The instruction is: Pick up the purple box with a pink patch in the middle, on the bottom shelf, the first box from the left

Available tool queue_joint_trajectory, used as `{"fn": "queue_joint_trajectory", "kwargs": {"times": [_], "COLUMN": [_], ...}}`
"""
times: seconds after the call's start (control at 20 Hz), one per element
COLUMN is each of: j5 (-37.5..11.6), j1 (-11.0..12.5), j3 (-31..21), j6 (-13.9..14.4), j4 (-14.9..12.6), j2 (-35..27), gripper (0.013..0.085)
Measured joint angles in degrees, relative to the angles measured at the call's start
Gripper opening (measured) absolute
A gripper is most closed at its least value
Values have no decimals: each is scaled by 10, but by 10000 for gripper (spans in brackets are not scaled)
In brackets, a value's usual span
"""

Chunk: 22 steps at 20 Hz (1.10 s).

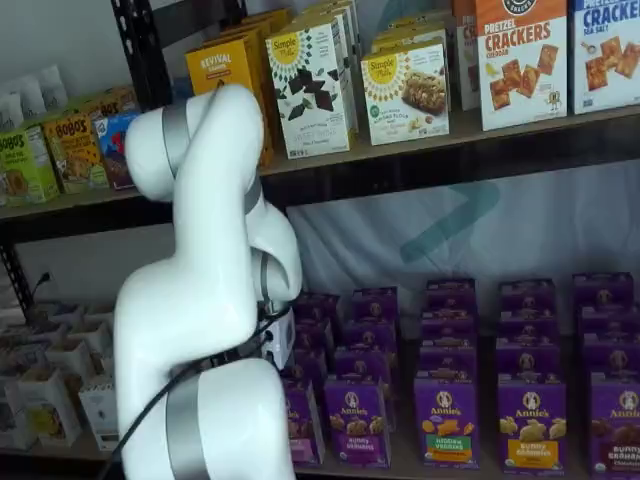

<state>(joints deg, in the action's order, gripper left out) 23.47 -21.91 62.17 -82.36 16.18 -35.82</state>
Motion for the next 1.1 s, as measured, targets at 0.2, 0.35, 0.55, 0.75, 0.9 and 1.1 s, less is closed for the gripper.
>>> {"fn": "queue_joint_trajectory", "kwargs": {"times": [0.2, 0.35, 0.55, 0.75, 0.9, 1.1], "j5": [15, 23, 35, 44, 44, 43], "j1": [7, 8, 9, 9, 11, 15], "j3": [47, 72, 112, 148, 170, 198], "j6": [87, 94, 103, 111, 116, 116], "j4": [-103, -111, -123, -131, -139, -144], "j2": [-33, -52, -84, -117, -140, -169], "gripper": [850, 850, 850, 850, 850, 850]}}
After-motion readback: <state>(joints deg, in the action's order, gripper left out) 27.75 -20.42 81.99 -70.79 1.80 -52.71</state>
